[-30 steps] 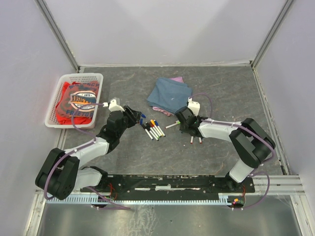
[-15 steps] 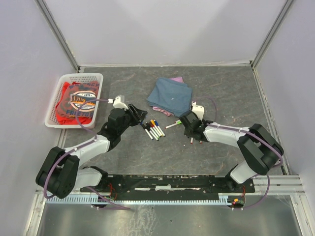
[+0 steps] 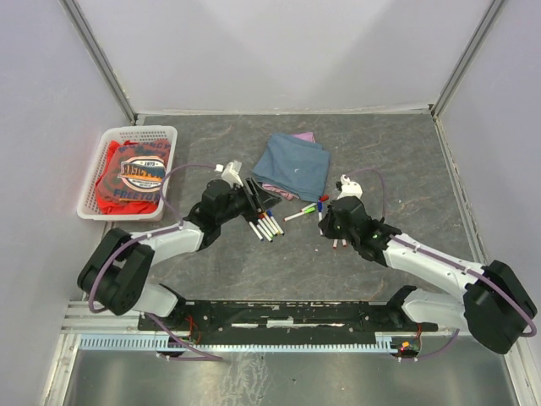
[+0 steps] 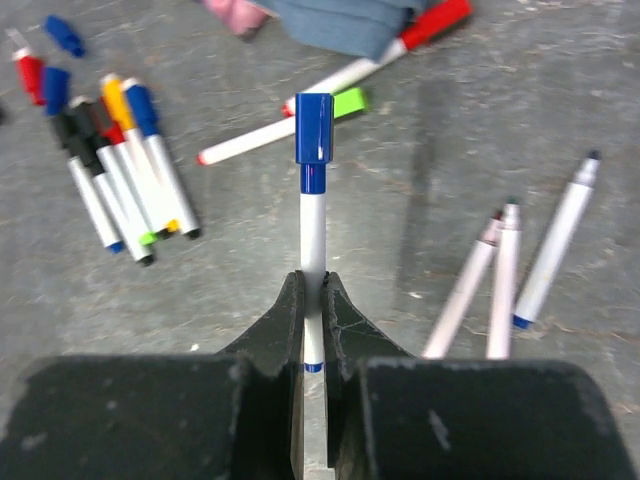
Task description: Open the pen caps
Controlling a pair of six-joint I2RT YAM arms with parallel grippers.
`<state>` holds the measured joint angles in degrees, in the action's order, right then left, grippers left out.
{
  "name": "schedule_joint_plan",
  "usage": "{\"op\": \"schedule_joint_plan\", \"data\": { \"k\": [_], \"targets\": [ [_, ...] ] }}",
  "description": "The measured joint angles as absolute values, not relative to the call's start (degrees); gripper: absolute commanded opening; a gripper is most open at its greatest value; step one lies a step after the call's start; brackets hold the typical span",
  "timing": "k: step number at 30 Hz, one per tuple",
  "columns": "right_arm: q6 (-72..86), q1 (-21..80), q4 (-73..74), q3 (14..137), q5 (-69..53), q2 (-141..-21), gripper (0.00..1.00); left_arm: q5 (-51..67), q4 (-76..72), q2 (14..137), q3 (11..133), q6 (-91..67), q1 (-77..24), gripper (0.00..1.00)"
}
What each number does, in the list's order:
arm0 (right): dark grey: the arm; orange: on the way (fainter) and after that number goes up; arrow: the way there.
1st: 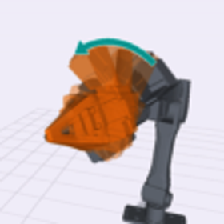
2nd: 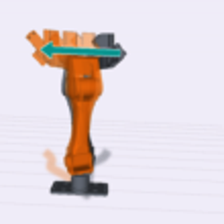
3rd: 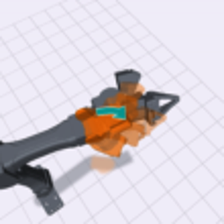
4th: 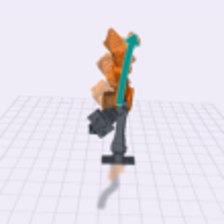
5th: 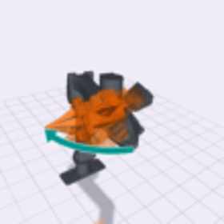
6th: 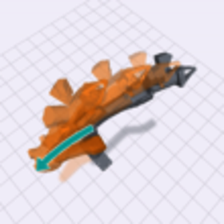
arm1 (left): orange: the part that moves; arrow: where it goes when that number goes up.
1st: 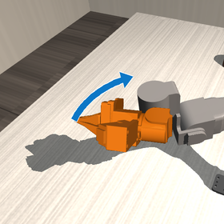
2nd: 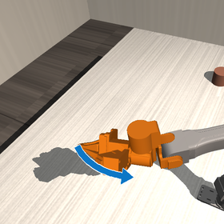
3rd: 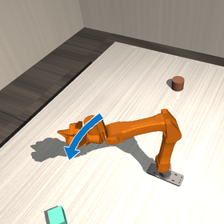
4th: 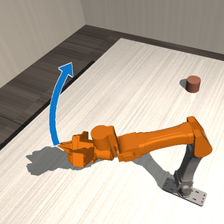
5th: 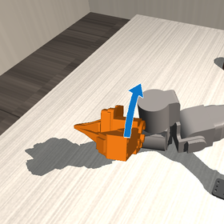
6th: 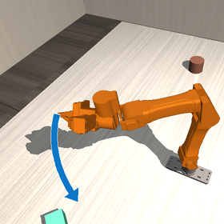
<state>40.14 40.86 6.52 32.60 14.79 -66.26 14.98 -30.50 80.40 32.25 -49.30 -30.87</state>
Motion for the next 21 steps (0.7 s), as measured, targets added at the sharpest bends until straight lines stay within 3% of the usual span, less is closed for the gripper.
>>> {"op": "schedule_joint_plan", "data": {
  "k": [21],
  "targets": [
    [38.06,45.39,-0.82,32.6,4.47,-65.54,0.01,23.07,-38.41,92.47,37.17,-55.83,-37.78,0.59]
  ]
}}
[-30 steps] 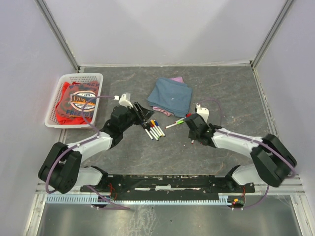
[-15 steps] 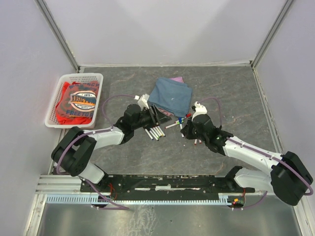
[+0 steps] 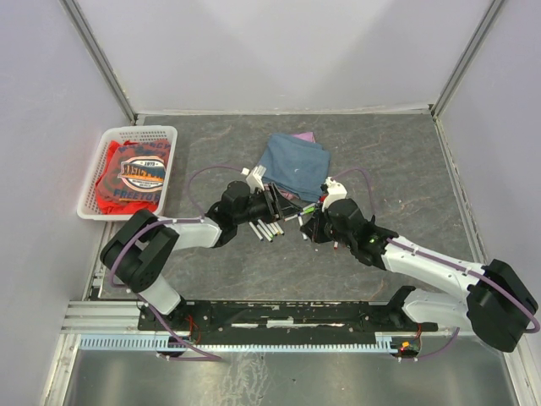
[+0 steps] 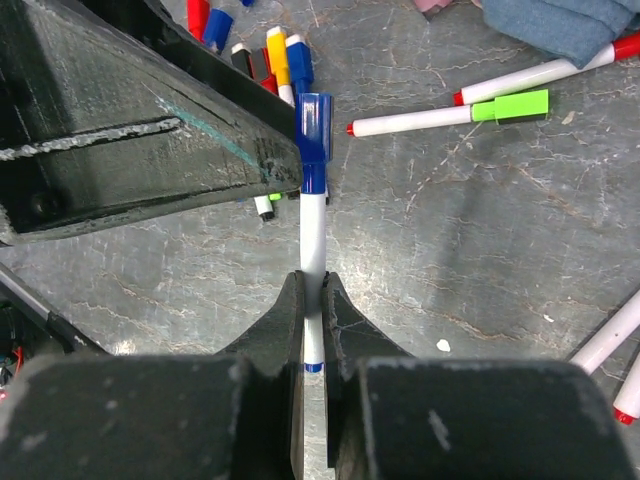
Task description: Open the pen caps
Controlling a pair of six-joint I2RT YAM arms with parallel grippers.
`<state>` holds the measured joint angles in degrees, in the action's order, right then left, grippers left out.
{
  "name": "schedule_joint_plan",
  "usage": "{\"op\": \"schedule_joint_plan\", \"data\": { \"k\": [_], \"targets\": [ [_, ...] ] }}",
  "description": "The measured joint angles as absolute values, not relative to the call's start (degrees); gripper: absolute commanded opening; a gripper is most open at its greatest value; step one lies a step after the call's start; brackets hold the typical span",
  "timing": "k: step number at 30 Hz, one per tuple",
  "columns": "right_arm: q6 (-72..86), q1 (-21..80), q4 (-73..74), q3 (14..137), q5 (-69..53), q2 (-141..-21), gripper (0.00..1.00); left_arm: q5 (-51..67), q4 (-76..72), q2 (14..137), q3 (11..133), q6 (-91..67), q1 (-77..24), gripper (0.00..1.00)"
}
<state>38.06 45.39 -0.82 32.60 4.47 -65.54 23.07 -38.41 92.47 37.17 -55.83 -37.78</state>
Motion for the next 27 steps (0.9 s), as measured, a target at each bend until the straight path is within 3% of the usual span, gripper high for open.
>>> {"op": "schedule_joint_plan", "data": {
  "k": [8,13,27],
  "targets": [
    [38.09,46.26,-2.04,32.6,3.42,-65.52,0.01,22.9,-39.4,92.55,37.89,-56.36,-38.24,0.57],
    [38.09,46.85,-2.74,32.6,3.18,-65.52,0.01,22.83,-40.23,92.77,38.02,-56.47,-38.39,0.51],
    [38.02,46.94,-2.92,32.6,3.29,-65.28,0.01,22.7,-41.15,93.23,38.04,-57.45,-38.39,0.03]
  ]
}}
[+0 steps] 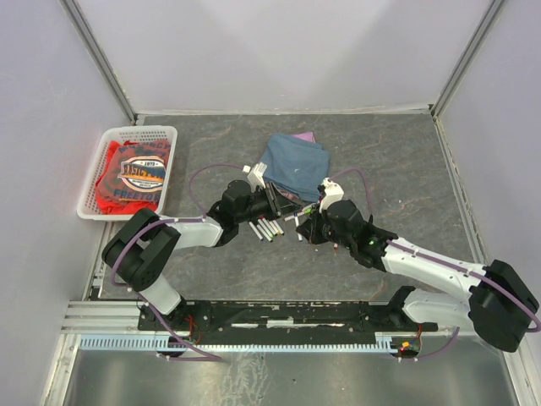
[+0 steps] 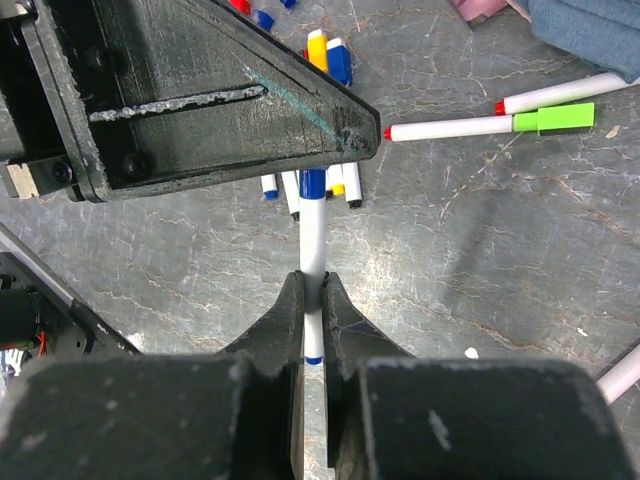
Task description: Open the pen caps
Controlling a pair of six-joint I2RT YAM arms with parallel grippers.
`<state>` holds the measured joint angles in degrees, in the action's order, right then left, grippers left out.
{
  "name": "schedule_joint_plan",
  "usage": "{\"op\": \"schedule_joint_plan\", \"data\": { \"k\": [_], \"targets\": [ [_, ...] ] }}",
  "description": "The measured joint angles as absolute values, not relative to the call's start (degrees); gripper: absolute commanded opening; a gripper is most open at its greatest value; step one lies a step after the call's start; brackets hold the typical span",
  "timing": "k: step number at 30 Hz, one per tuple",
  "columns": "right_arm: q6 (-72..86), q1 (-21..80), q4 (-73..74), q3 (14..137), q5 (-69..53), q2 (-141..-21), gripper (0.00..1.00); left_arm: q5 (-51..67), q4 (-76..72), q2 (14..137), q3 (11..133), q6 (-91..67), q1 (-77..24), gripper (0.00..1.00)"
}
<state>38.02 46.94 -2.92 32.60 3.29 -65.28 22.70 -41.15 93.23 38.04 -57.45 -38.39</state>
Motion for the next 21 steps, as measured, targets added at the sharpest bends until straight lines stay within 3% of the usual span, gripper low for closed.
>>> {"op": "schedule_joint_plan", "data": {
  "k": [2,6,8,14,21],
  "targets": [
    [37.98,46.96,-2.81,32.6,3.46,-64.99,0.04,22.76,-41.52,93.23,38.04,-57.56,-38.39,0.03],
    [37.74,47.0,-2.55,32.6,3.68,-64.03,0.29,23.2,-42.68,93.23,38.04,-57.58,-38.39,0.03],
    [37.69,47.0,-2.61,32.6,3.68,-63.59,0.35,23.99,-43.94,93.23,38.04,-57.58,-38.39,0.03],
    [37.63,47.0,-2.63,32.64,3.64,-63.35,0.36,27.42,-48.07,93.25,38.04,-57.6,-38.41,0.03],
    [37.65,46.98,-3.07,32.64,3.46,-63.48,0.31,30.17,-50.96,94.39,38.04,-57.65,-38.39,0.03]
  ]
}}
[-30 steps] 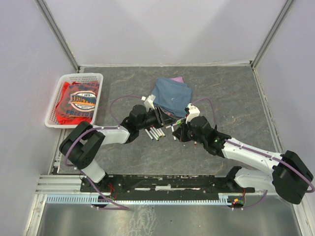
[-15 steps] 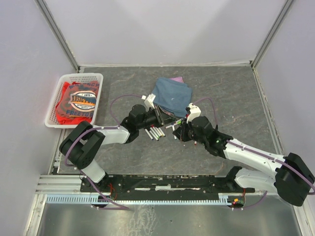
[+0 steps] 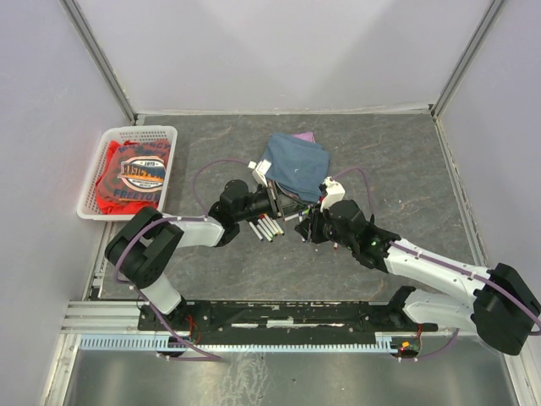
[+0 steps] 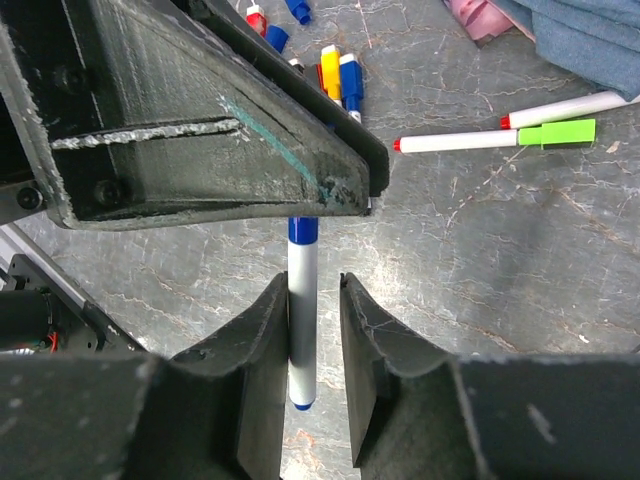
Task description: Open the pen caps
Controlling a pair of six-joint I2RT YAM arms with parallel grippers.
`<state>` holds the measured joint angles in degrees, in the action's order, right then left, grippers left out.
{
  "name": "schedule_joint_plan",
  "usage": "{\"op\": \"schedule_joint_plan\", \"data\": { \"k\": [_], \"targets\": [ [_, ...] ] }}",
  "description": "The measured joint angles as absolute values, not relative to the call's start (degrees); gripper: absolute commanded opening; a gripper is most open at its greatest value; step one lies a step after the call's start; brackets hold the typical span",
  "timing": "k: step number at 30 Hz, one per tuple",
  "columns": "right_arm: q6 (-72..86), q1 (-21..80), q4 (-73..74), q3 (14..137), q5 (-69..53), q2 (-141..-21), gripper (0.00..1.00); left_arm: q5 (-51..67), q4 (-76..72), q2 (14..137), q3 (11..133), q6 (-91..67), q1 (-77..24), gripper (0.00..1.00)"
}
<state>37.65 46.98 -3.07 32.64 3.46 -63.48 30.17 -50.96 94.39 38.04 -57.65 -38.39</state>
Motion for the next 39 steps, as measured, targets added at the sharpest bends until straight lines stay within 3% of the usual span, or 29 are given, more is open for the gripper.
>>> {"op": "schedule_joint_plan", "data": {
  "k": [6,10,19,26,31,39],
  "targets": [
    [37.78,46.35,-4.27,32.64,2.52,-63.51,0.18,31.55,-53.41,95.79,38.06,-58.43,-38.39,0.03],
    [38.7,44.91,-5.43,32.64,0.78,-64.01,0.01,31.73,-56.23,96.97,38.06,-59.66,-38.24,0.03],
    [37.39,43.77,-5.13,33.54,0.58,-66.37,0.01,28.93,-55.29,97.89,38.44,-60.58,-38.17,0.03],
    [32.03,45.43,-1.74,36.16,12.62,-70.37,0.01,9.74,-30.63,96.14,48.64,-53.36,-43.88,0.03],
    [29.23,46.89,-1.26,36.84,19.22,-71.31,0.01,1.04,-23.22,95.72,52.51,-50.35,-46.63,0.03],
    [30.0,45.95,-7.49,32.1,14.35,-68.51,0.01,4.75,-29.74,95.07,49.3,-47.22,-45.54,0.03]
  ]
}}
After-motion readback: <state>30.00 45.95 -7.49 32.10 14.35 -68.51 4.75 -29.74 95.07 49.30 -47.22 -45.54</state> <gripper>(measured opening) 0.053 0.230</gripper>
